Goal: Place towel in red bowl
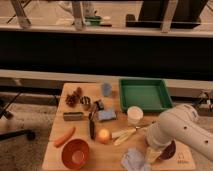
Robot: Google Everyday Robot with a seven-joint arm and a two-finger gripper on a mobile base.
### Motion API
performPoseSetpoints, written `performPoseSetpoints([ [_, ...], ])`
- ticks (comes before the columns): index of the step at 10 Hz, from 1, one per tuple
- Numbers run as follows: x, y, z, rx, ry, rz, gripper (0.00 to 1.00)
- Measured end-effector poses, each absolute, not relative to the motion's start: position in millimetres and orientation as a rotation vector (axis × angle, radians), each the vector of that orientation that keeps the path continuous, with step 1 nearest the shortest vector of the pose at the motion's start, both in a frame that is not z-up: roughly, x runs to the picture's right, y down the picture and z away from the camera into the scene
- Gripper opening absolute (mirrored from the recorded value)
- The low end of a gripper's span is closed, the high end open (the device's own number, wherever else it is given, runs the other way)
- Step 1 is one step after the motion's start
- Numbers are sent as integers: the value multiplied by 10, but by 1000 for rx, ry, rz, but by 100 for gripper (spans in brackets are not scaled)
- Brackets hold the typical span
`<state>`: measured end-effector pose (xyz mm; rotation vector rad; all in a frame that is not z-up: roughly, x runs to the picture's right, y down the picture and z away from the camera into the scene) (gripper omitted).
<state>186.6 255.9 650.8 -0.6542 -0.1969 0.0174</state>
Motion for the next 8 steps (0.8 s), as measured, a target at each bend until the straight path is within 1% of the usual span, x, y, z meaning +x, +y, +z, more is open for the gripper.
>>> performPoseSetpoints([
  [8,1702,2823,6810,-688,-248,-9,80],
])
